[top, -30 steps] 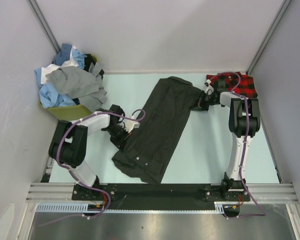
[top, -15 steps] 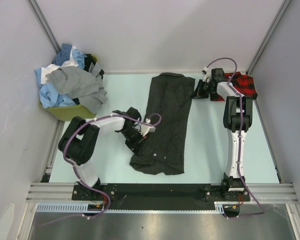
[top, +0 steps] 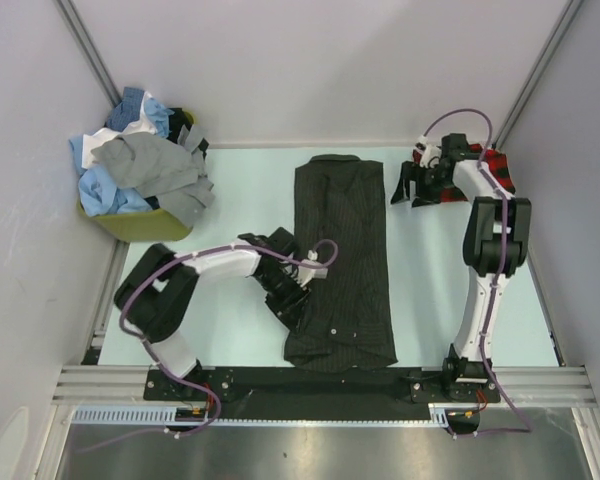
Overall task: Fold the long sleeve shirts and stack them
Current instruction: Fold the shirt
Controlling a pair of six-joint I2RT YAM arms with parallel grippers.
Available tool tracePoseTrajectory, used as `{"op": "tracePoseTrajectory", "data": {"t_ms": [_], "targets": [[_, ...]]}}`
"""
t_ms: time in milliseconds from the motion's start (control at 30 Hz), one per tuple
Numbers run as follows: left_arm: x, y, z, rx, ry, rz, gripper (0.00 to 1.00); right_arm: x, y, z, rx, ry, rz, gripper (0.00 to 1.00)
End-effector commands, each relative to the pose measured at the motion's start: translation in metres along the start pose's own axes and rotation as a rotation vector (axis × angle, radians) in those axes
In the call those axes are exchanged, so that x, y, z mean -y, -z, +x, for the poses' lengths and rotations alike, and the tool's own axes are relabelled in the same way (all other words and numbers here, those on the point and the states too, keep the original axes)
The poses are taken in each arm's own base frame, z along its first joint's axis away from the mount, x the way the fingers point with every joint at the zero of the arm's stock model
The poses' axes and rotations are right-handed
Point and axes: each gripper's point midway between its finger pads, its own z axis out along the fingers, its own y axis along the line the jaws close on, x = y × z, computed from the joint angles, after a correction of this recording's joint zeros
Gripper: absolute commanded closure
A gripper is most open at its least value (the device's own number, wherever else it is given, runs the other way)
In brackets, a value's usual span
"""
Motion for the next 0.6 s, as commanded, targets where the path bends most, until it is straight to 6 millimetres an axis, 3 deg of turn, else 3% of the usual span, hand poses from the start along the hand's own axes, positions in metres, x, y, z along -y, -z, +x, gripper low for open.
{"op": "tracePoseTrajectory", "data": {"t_ms": [0,33,67,133,167,200,233,267,333,367,400,467,500,533,567], "targets": [[0.012,0.056,-0.034,0.205,-0.139,-0.066,0.48,-0.041,0.091,-0.023,0.108,0.22,-0.045,0.14],[0.013,0.065,-0.038,0.231,-0.207,-0.094,0.43,-0.049,0.103,-0.021,0.111,0.252,-0.054,0.14],[0.025,0.088,-0.047,0.307,-0.3,-0.129,0.38,-0.064,0.127,-0.022,0.157,0.347,-0.054,0.13],[0.027,0.116,-0.064,0.415,-0.484,-0.254,0.26,-0.086,0.15,-0.022,0.222,0.461,-0.09,0.09],[0.027,0.124,-0.064,0.453,-0.555,-0.297,0.21,-0.1,0.169,-0.015,0.267,0.549,-0.097,0.0],[0.044,0.149,-0.068,0.556,-0.674,-0.359,0.09,-0.116,0.179,-0.019,0.342,0.625,-0.134,0.0],[0.049,0.159,-0.072,0.61,-0.764,-0.401,0.01,-0.126,0.184,-0.017,0.388,0.66,-0.154,0.0],[0.05,0.159,-0.078,0.685,-0.833,-0.421,0.01,-0.138,0.189,-0.016,0.439,0.7,-0.178,0.0],[0.074,0.176,-0.084,0.839,-0.948,-0.445,0.01,-0.162,0.2,-0.005,0.541,0.777,-0.216,0.0],[0.077,0.162,-0.074,0.818,-0.995,-0.413,0.01,-0.182,0.202,0.012,0.548,0.871,-0.31,0.0],[0.084,0.155,-0.066,0.791,-1.07,-0.383,0.01,-0.19,0.198,0.047,0.485,1.062,-0.353,0.0],[0.084,0.116,-0.038,0.643,-1.16,-0.303,0.01,-0.203,0.178,0.109,0.331,1.313,-0.416,0.01],[0.079,0.104,-0.03,0.596,-1.166,-0.301,0.03,-0.202,0.183,0.142,0.275,1.429,-0.451,0.0],[0.073,0.095,-0.024,0.557,-1.19,-0.311,0.04,-0.191,0.17,0.182,0.203,1.427,-0.51,0.01],[0.068,0.077,-0.011,0.512,-1.207,-0.287,0.04,-0.187,0.168,0.202,0.182,1.461,-0.537,0.03]]}}
